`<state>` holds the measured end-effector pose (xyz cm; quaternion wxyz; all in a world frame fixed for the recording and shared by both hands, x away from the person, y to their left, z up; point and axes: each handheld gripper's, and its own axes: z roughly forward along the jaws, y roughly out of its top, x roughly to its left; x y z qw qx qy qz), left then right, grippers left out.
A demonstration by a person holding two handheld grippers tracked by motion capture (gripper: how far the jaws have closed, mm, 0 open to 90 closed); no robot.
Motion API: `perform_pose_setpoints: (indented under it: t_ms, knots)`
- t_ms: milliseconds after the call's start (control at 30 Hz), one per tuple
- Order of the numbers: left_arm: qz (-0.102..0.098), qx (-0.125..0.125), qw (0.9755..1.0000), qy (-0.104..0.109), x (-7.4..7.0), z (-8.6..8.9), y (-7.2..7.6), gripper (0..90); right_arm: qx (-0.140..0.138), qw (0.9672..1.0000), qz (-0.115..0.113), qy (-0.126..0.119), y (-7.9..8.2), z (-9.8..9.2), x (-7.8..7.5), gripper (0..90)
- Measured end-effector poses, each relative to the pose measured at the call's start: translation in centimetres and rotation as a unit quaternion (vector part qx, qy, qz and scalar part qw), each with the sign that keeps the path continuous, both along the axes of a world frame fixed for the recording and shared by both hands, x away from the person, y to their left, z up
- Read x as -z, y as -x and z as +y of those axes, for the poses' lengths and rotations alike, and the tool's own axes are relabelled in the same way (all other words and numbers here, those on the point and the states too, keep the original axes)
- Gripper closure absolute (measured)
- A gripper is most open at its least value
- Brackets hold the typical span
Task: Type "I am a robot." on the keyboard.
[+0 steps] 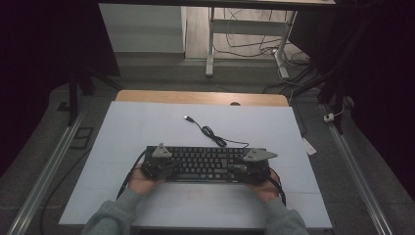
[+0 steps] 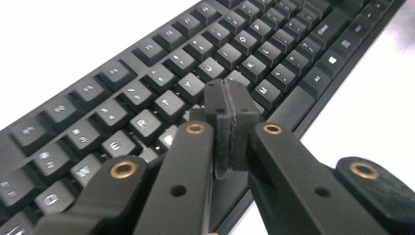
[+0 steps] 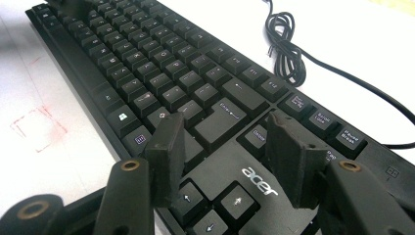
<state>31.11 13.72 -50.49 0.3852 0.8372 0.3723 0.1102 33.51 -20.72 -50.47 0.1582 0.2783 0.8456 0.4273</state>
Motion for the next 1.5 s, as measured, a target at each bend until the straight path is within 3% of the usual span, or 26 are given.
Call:
perform_pose_setpoints:
  t_ms: [167, 333, 567, 1067, 1500]
  knots:
    - [-0.001, -0.009, 0.9999, 0.012, -0.5, 1.1, 0.3, 83.0, -0.001, 1.0, 0.0, -0.002, 0.0, 0.0, 0.0, 49.5]
    - [0.002, -0.03, 0.9993, 0.021, -0.7, 2.0, 0.4, 59.3, -0.001, 1.0, 0.0, -0.002, 0.0, 0.0, 0.0, 49.4]
    - [0.015, -0.058, 0.998, 0.022, -0.4, 3.2, 0.3, 44.9, -0.001, 1.0, -0.002, 0.0, 0.0, 0.0, 0.0, 49.3]
    - [0.017, -0.067, 0.9974, 0.02, -0.3, 3.6, 0.2, 40.5, -0.003, 1.0, -0.003, -0.004, 0.0, 0.3, -0.1, 49.3]
    - [0.017, -0.067, 0.9974, 0.019, -0.2, 3.6, 0.1, 39.9, -0.014, 0.9998, -0.002, -0.017, -0.4, 2.4, -0.6, 49.6]
